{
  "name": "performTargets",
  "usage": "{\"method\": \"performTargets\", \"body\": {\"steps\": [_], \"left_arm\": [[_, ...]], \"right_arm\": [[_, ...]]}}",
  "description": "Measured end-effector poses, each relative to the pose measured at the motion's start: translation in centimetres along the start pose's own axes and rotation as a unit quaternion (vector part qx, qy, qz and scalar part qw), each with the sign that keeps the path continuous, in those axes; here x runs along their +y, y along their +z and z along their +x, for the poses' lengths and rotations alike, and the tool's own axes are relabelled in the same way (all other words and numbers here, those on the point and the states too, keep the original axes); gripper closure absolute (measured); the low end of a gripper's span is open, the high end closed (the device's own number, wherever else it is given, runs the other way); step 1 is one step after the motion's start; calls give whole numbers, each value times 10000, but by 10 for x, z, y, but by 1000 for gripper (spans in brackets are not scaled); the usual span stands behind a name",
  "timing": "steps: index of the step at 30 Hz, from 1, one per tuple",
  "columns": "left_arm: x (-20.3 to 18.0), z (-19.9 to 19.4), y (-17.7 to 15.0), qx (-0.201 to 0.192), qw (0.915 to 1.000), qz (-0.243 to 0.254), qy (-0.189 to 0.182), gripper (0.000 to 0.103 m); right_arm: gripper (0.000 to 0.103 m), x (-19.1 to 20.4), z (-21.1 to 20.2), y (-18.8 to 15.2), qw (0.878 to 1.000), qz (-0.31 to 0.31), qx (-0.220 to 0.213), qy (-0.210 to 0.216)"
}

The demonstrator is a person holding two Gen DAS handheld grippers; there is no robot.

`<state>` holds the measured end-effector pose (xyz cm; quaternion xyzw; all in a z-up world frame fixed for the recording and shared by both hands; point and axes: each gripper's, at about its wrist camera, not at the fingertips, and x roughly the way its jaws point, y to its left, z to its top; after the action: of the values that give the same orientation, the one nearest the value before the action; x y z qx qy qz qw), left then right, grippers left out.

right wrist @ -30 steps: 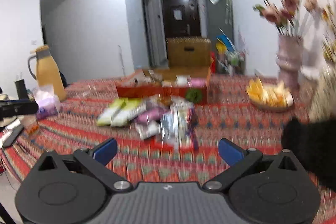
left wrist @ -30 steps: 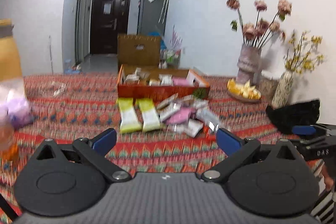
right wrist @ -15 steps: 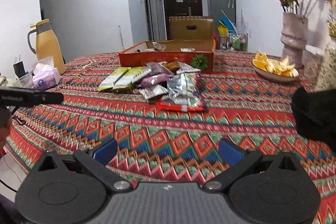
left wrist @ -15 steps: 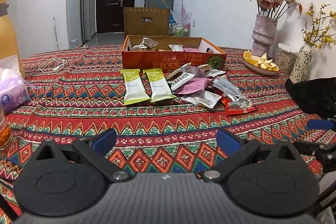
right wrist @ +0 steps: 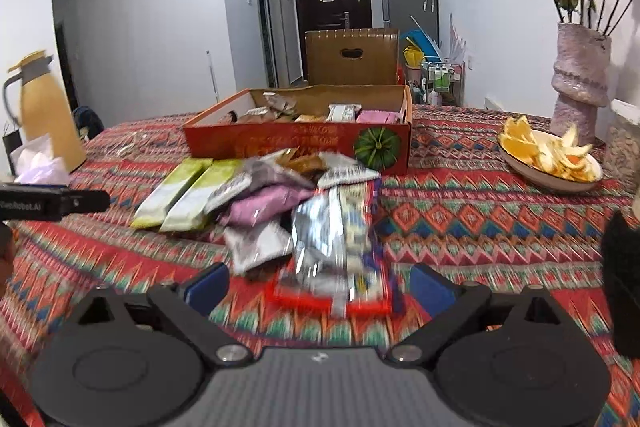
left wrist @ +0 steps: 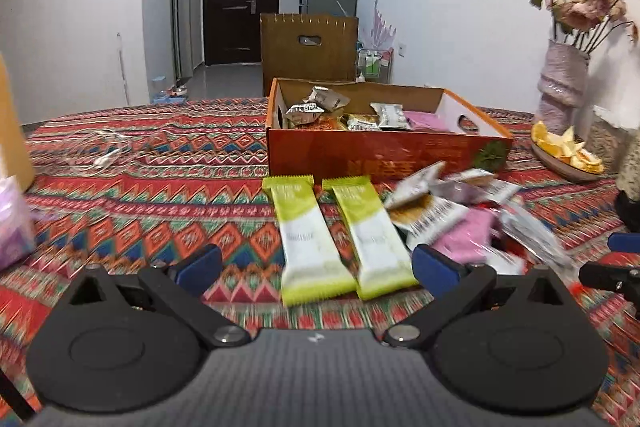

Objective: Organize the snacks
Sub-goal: 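Grasp a green-white bar with the left tool while the right tool grasps a silver packet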

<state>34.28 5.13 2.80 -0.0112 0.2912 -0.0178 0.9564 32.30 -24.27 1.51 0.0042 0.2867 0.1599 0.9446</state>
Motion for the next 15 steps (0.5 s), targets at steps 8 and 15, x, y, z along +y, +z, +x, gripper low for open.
{"method": "performTargets", "body": {"steps": [8, 15], "left_arm": [[8, 100, 20, 67, 9994, 162, 312, 23], [12, 114, 6, 301, 9993, 234, 58, 43]], "right_arm": [[37, -12, 91, 17, 9990, -154, 400, -161], [43, -18, 98, 9, 9982, -265, 272, -472]]}}
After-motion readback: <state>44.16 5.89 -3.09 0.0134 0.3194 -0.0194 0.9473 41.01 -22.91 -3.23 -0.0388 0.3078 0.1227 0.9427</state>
